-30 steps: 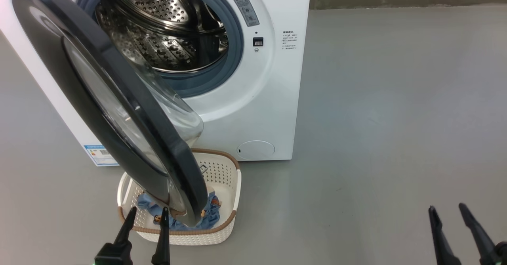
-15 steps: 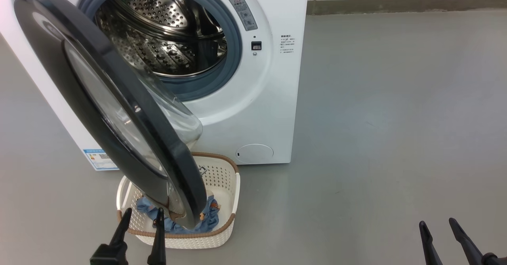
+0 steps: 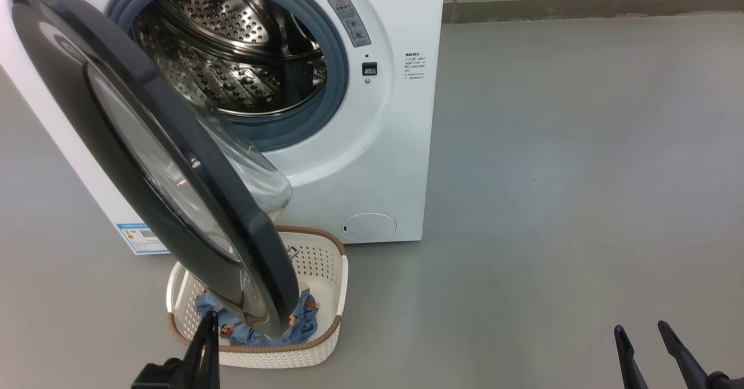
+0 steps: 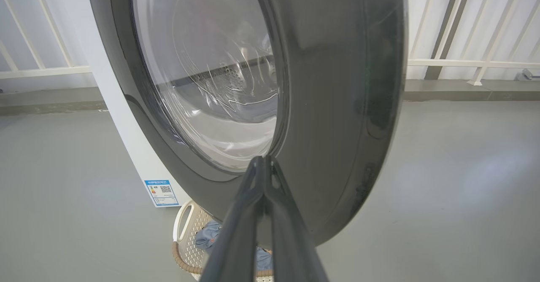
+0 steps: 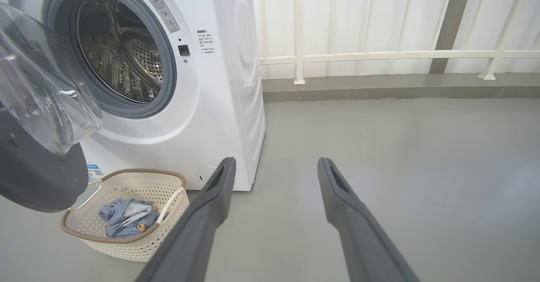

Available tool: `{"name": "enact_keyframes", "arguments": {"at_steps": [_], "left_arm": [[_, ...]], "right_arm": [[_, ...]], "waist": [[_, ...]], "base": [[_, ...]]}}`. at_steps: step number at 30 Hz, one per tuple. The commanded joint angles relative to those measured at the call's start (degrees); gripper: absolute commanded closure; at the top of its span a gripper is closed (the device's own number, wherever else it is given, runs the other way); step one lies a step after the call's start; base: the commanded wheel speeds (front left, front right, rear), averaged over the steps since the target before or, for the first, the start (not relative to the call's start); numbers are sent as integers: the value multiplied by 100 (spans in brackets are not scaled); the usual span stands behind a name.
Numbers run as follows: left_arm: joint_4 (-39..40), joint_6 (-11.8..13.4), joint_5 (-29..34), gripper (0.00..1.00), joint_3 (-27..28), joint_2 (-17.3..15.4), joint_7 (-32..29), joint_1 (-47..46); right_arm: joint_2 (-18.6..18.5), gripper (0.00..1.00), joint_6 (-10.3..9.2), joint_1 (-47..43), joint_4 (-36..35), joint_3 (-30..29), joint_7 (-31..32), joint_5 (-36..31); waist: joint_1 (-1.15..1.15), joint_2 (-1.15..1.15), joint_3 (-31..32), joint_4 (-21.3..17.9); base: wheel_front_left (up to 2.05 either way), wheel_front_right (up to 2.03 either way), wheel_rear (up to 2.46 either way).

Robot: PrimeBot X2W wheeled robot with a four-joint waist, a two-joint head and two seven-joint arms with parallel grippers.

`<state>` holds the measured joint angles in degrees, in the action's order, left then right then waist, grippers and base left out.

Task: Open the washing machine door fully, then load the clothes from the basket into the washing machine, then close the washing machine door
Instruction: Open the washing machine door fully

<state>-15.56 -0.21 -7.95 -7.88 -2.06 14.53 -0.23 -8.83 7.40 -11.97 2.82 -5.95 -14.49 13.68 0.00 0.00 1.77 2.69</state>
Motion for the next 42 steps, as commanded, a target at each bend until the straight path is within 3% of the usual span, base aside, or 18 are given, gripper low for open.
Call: {"name": "enact_keyframes", "arguments": {"at_steps": [1,19,26,30,35,42], "left_arm": [[89,38,86,100,185,-82,47,-119],[493,241,279,100,616,-195,47,-721],[1410,669,551,100,957,-381,47,-1345],[2121,763,762,100,860,-417,47,-1715],[2630,477,844,100,315,-375,-15,-2177],[2766,-74,344,100,-797,-166,-918,-2396]], "right_arm": [[-119,0,9,43,-108,153,-51,-52],[-117,0,9,62,-83,163,-51,-87],[-103,0,9,94,-124,154,-51,-106],[-74,0,9,86,-111,104,-51,-84],[-56,0,9,75,-100,104,-51,-90],[-48,0,9,73,-66,126,-51,-112]], "waist": [[0,0,6,-6],[0,0,11,-33],[0,0,-5,-38],[0,0,-12,-25],[0,0,1,-21],[0,0,33,-64]], "base": [[0,0,0],[0,0,0],[0,0,0],[0,0,0],[0,0,0],[0,0,0]]}}
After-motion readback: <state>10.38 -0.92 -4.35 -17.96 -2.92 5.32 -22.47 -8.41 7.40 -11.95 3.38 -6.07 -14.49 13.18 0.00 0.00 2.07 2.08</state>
